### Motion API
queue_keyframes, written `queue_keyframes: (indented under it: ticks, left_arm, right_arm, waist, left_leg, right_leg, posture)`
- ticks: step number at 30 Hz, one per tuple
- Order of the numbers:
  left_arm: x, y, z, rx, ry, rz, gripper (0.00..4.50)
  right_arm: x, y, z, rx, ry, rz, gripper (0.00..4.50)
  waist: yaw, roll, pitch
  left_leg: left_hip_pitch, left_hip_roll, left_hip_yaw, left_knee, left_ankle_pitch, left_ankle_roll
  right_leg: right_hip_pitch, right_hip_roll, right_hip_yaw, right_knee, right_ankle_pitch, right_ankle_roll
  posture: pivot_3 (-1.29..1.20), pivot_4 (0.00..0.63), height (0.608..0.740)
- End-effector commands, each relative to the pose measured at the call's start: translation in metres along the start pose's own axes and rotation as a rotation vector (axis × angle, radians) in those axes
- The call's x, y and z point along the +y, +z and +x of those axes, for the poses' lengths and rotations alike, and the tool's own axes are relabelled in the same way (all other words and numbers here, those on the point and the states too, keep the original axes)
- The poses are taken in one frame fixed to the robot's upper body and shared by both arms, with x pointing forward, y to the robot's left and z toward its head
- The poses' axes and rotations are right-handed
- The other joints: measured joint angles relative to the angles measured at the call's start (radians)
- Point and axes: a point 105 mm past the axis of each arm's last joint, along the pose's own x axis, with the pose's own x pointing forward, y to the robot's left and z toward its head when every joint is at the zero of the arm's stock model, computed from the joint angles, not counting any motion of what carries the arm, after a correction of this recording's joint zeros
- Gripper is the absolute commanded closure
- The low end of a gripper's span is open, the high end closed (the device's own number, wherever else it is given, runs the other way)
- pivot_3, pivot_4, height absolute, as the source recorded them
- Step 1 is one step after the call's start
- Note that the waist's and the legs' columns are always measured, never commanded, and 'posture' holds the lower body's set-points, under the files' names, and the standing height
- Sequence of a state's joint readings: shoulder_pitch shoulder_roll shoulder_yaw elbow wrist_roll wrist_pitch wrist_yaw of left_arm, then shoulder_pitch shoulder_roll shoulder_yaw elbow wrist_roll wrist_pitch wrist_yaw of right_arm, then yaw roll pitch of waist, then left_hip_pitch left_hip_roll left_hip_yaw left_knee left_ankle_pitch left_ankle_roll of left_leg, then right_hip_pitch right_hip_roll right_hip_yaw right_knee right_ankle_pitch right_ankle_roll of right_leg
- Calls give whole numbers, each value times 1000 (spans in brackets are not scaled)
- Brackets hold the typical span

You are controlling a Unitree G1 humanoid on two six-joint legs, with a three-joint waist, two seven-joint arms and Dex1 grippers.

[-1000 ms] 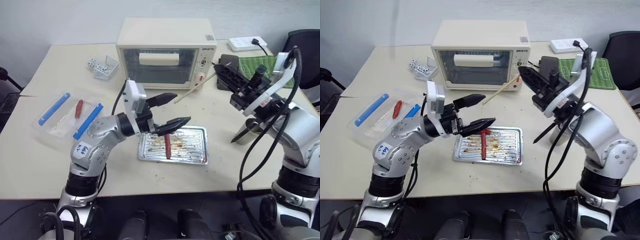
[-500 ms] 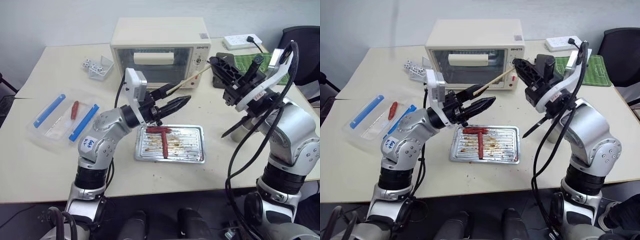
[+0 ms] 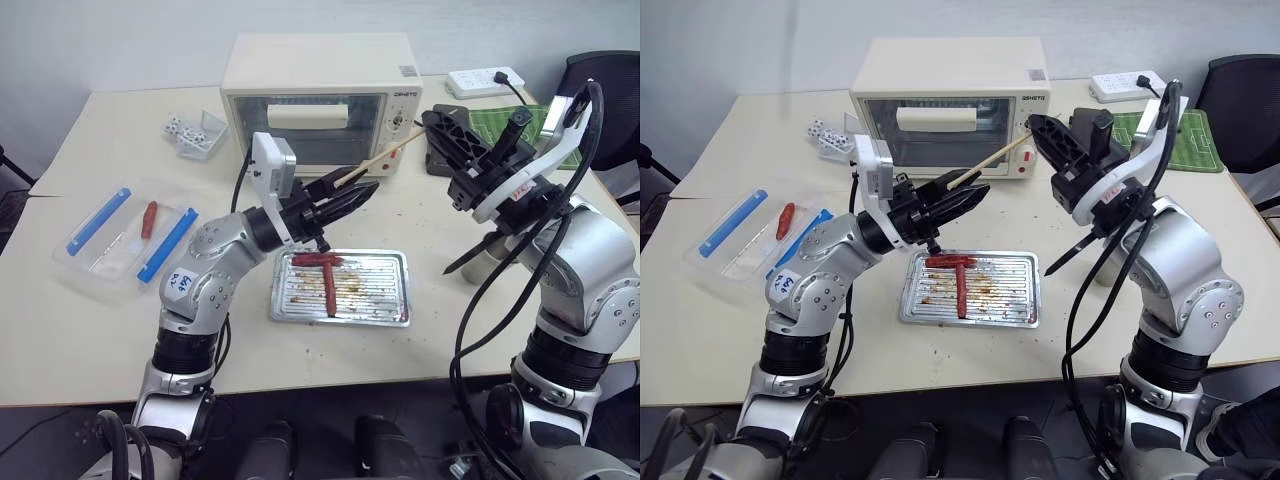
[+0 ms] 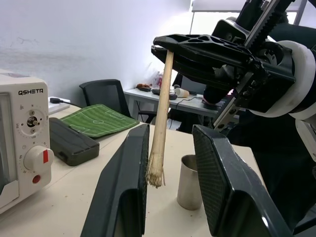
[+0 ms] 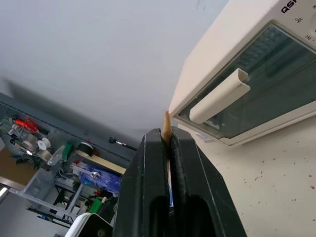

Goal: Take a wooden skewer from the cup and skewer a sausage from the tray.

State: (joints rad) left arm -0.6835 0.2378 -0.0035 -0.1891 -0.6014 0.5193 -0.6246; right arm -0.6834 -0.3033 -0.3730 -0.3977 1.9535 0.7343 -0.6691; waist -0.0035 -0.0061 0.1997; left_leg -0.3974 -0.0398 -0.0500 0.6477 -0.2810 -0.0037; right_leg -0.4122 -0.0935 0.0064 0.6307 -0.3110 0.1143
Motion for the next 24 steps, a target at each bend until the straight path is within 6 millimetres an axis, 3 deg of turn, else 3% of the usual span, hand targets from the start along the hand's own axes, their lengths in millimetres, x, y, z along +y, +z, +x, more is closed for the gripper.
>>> queue_keyframes:
  ticks: [1,10,13,16,24]
  left_arm:
    - [-5,19,3,-59,-23,39,3065]
    - [-9,19,2,-65,-35,32,3065]
    - [-8,17,1,-63,-35,24,3585]
    - [-7,15,1,-62,-37,14,4469]
    - [-4,12,4,-32,-29,33,4469]
  right_arm:
    - [8,5,-7,-24,33,-15,4500]
    - [5,6,-9,-28,20,-18,4500]
    - [8,6,-8,-30,26,-20,4500]
    - [11,7,-8,-27,36,-36,4500]
    - [7,12,-15,-36,6,-87,4500]
  waist:
    - [0,0,0]
    - [0,0,0]
    - [0,0,0]
    - [0,0,0]
    - [1,0,0]
  left_leg:
    - [0,0,0,0,0,0]
    - [0,0,0,0,0,0]
    - [0,0,0,0,0,0]
    - [0,0,0,0,0,0]
    - [-1,0,0,0,0,0]
  right_leg:
    - [0,0,0,0,0,0]
    - [0,0,0,0,0,0]
    - [0,0,0,0,0,0]
    - [0,0,0,0,0,0]
    - [0,0,0,0,0,0]
  posture:
    - [0,150,740]
    - [0,150,740]
    - [0,150,740]
    - [0,150,740]
    - [0,150,740]
